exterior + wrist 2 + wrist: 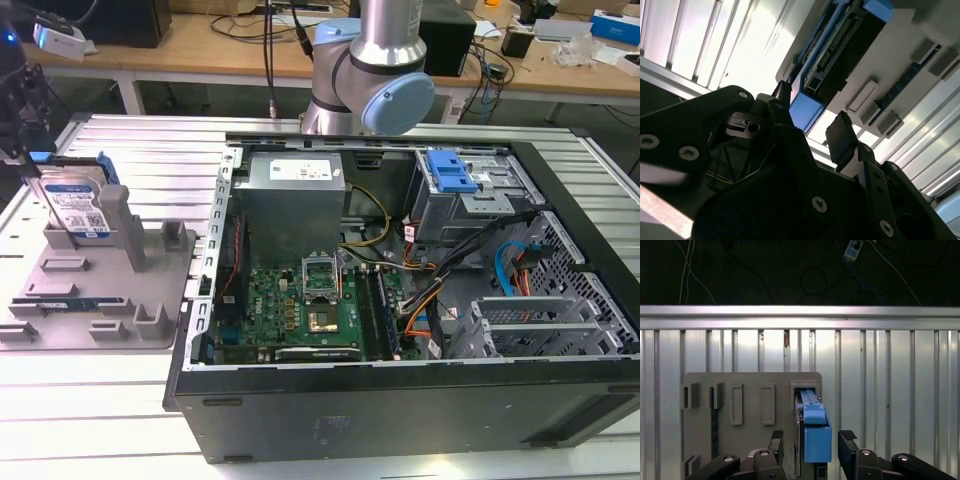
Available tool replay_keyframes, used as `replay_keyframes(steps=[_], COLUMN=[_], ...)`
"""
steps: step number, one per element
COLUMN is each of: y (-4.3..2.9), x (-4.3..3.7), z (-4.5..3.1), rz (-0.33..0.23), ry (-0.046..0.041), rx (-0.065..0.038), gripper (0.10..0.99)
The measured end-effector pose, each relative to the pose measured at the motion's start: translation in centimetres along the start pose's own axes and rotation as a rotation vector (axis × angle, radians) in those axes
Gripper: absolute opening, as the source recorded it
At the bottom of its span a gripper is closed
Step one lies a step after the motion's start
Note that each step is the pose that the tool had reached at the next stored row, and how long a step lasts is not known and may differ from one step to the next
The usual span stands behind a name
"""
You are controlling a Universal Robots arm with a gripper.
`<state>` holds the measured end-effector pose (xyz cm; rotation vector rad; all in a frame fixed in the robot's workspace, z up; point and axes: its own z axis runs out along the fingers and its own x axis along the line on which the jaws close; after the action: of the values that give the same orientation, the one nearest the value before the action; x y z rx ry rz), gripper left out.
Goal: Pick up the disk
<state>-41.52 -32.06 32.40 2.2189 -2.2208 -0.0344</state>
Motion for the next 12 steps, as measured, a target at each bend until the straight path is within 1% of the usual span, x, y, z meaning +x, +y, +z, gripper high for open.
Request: replay_keyframes(steps=[4,12], y=[0.0,0.0], x=[0.01,-0.08], z=[0.36,0.79], rz=[0.0,0.0], ry=[0.0001,0.0002], rx=[0.0,0.0], gripper=[0.557,0.557])
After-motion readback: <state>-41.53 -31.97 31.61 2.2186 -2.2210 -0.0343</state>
